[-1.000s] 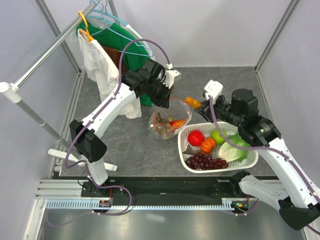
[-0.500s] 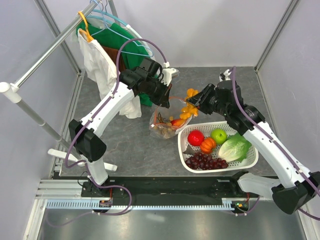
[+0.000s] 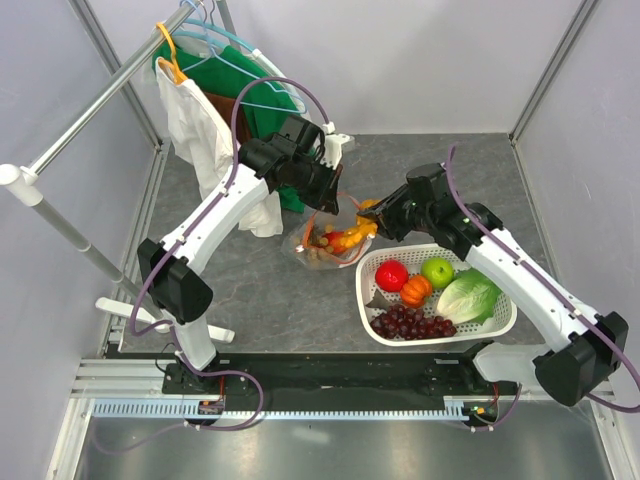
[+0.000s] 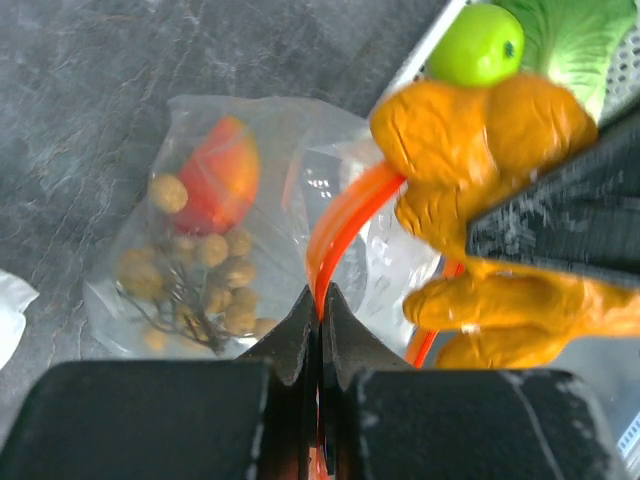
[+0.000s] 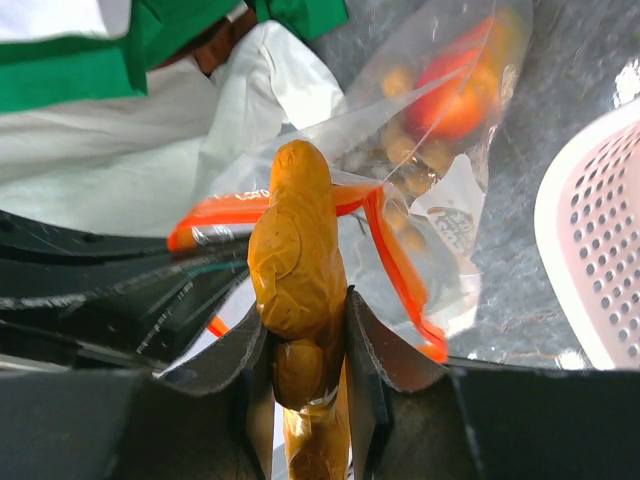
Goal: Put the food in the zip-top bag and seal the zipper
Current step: Place the fake vegetable in the zipper food storage bag.
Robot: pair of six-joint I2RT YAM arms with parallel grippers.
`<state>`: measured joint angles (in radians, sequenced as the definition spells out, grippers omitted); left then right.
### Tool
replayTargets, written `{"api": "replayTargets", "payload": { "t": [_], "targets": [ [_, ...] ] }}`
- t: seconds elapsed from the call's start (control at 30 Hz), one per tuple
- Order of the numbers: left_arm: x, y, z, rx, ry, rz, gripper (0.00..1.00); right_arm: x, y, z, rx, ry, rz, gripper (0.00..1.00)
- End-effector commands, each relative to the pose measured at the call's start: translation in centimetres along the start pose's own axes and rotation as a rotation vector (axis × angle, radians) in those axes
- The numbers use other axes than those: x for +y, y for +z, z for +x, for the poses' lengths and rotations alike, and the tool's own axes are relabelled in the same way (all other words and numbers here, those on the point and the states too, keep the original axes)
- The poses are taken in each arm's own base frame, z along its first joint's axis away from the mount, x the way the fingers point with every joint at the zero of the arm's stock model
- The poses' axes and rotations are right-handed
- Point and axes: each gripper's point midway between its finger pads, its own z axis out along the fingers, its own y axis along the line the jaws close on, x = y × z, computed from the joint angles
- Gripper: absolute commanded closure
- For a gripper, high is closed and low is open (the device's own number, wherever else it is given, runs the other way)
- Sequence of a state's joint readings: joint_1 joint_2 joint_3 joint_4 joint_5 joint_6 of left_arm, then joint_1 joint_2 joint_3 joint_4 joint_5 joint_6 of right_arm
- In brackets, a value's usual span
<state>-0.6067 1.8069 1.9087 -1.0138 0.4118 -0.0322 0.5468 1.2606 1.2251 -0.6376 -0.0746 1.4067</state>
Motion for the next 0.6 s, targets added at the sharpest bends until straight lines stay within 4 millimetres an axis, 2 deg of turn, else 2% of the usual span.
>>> {"api": "replayTargets", "payload": {
  "t": [0.0, 0.13, 0.2, 0.27, 0.33, 0.37, 0.4, 0.43, 0.47, 0.57],
  "targets": [
    [0.6, -0.5, -2.6, -0.094, -0.066, -0.043, 0.98, 1.7, -0.4, 0.8, 0.018, 0.031, -0.032, 1.00],
    [2.2, 0.6, -1.7, -0.060, -0.142, -0.057, 0.98, 2.6, -1.0, -0.4, -0.046, -0.003, -0.054, 1.00],
    [2.9, 0.8, -1.3, -0.051, -0.179, -0.060, 0.98, 3.8, -1.9, -1.4, -0.095, -0.042, -0.091, 1.00],
    [3.2, 0.5, -1.4, -0.059, -0.193, -0.056, 0.98, 5.3, -3.4, -2.9, -0.170, -0.090, -0.149, 1.00],
    [3.4, 0.2, -1.8, -0.085, -0.208, -0.048, 0.98, 5.9, -4.5, -3.6, -0.201, -0.116, -0.181, 1.00],
    [3.2, -0.4, -2.3, -0.111, -0.232, -0.028, 0.98, 5.9, -4.7, -3.5, -0.200, -0.127, -0.187, 1.00],
    [3.1, -0.2, -1.9, -0.113, -0.251, -0.013, 0.98, 5.8, -5.1, -3.2, -0.190, -0.129, -0.195, 1.00],
    [3.1, -0.2, -2.6, -0.143, -0.255, -0.005, 0.98, 5.5, -5.1, -3.0, -0.179, -0.123, -0.195, 1.00],
    [3.0, -0.1, -2.7, -0.149, -0.294, -0.001, 0.98, 4.4, -4.7, -2.5, -0.148, -0.114, -0.170, 1.00],
    [3.1, 0.6, -3.1, -0.151, -0.417, -0.007, 0.98, 3.0, -3.8, -1.9, -0.124, -0.097, -0.141, 1.00]
  ]
}}
